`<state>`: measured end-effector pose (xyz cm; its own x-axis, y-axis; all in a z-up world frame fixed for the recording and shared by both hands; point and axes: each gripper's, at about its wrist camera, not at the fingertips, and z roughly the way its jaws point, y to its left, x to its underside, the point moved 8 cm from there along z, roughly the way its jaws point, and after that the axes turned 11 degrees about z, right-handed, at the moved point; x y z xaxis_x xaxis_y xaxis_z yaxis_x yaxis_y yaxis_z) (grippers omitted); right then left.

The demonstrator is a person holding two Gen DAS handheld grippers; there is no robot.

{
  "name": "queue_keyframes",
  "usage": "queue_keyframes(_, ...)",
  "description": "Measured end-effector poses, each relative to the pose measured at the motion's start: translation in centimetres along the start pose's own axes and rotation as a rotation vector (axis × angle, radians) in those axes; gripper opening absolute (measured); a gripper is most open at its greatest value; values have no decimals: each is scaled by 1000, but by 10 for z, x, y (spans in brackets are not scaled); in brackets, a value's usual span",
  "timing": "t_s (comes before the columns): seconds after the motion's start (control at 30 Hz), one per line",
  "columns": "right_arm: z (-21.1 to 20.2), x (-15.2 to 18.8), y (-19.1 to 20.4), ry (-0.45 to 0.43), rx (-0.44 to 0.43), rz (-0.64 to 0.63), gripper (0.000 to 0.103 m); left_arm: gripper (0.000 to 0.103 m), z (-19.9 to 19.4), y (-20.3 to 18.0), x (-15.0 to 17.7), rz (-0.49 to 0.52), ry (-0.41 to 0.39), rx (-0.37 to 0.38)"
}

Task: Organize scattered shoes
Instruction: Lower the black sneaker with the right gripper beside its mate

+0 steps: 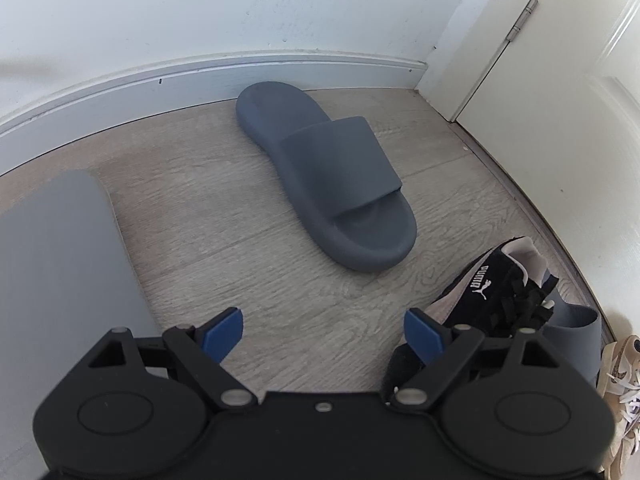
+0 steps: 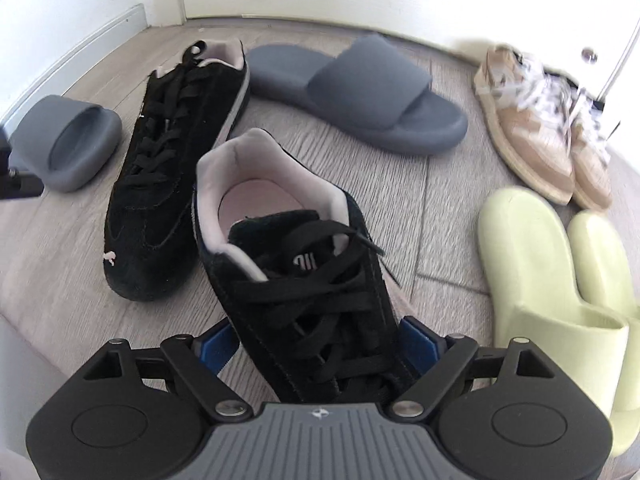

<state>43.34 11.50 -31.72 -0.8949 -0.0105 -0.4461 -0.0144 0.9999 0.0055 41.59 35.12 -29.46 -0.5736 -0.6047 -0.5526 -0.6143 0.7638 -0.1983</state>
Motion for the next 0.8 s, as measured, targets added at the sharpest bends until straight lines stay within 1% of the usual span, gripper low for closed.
queue_keyframes(0.13, -1, -3, -6, 16, -50, -5, 88, 88, 1, 0, 1, -1, 7, 5)
queue_keyframes(0.17, -3, -4, -10, 18, -86, -11, 88, 88, 1, 0, 0, -2, 7, 6)
queue_keyframes(0.23, -8, -6, -19, 15, -184, -39, 89, 88, 1, -1, 0, 0, 7, 9)
queue_keyframes(0.27, -10, -7, -22, 11, -215, -59, 89, 88, 1, -2, 0, 3, 7, 10)
queue_keyframes(0.33, -12, -9, -27, -13, -249, -138, 93, 88, 1, -3, 0, 10, 7, 10)
queue_keyframes(0.4, -13, -9, -26, -39, -266, -225, 94, 88, 1, -4, 0, 16, 7, 9)
queue_keyframes(0.43, -12, -9, -23, -45, -278, -275, 95, 88, 1, -5, 0, 18, 7, 9)
queue_keyframes(0.5, -6, -6, -13, -30, -309, -331, 95, 88, 2, -4, 1, 18, 11, 9)
queue_keyframes(0.53, -4, -5, -10, -29, -312, -344, 98, 88, 2, -4, 1, 14, 14, 10)
queue_keyframes(0.6, 5, -8, -6, -41, -276, -340, 97, 88, 3, -3, 1, 3, 20, 16)
queue_keyframes(0.7, 12, -14, -4, -50, -231, -294, 93, 88, 4, -4, 2, 5, 28, 23)
queue_keyframes(0.77, 12, -15, -3, -58, -216, -268, 90, 88, 4, -6, 2, 14, 26, 21)
queue_keyframes(0.8, 10, -16, -5, -72, -204, -234, 86, 88, 4, -6, 2, 16, 25, 20)
